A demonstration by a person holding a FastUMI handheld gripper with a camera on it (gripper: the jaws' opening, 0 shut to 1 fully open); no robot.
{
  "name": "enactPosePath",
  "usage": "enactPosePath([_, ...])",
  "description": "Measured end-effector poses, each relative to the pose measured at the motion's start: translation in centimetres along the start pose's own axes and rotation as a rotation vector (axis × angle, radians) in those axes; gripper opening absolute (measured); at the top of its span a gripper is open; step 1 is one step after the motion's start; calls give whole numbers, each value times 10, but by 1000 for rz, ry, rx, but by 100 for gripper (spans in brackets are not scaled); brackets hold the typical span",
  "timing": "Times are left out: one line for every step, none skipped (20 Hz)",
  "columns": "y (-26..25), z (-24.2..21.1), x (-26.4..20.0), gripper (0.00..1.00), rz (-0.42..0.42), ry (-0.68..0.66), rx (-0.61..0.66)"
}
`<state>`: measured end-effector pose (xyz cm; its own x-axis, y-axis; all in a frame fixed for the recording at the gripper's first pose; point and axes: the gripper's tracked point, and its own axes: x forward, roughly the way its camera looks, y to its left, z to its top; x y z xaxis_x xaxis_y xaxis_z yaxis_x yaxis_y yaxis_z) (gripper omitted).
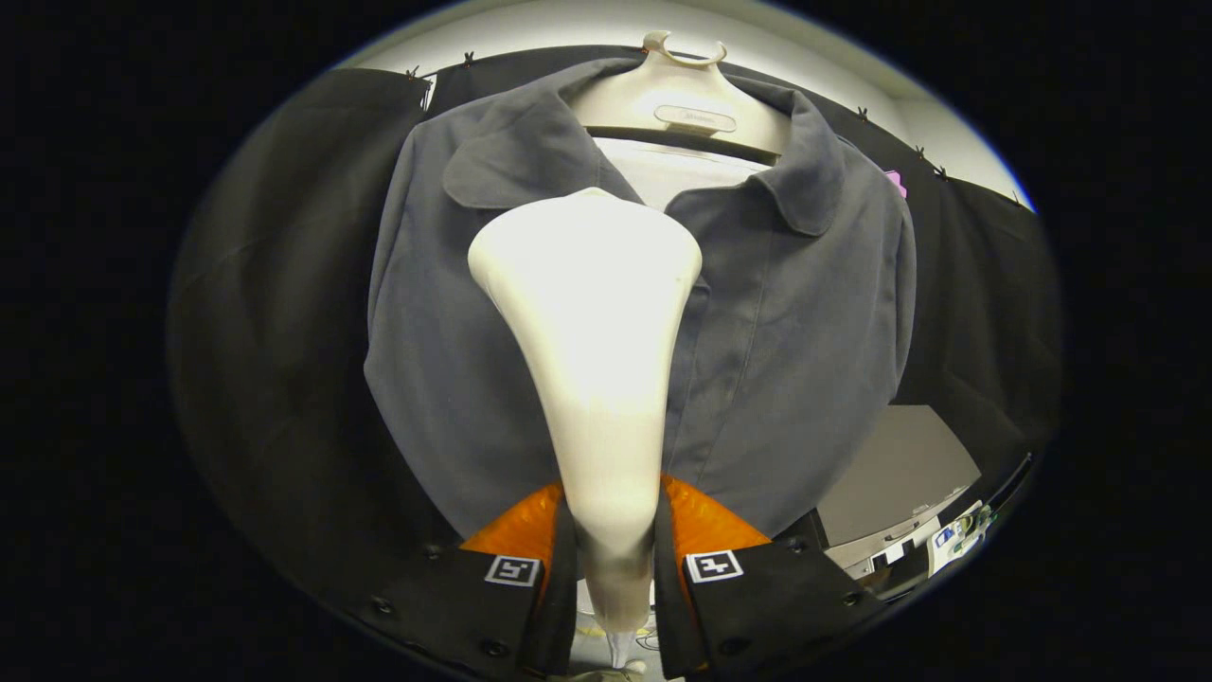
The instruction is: Iron the clothes twice with a garment steamer, once on the left side and once on the right side.
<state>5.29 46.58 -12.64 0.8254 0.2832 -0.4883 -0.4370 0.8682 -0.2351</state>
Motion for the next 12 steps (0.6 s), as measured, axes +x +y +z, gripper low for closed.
enactPosePath([0,-7,3,42,0,7,0])
enactPosePath([2,-15,5,42,7,20,-5])
enactPosePath([4,-24,8,42,16,34,-6])
enactPosePath([5,-34,11,42,26,52,-7])
enactPosePath([4,-46,12,42,28,68,-10])
enactPosePath([3,-55,13,43,28,79,-14])
enactPosePath([2,-63,16,42,31,88,-16])
enactPosePath([2,-71,18,42,36,94,-16])
enactPosePath([2,-75,21,43,41,102,-16])
enactPosePath([1,-83,21,42,46,110,-17])
enactPosePath([3,-90,22,42,51,118,-18])
enactPosePath([5,-95,22,42,54,127,-21])
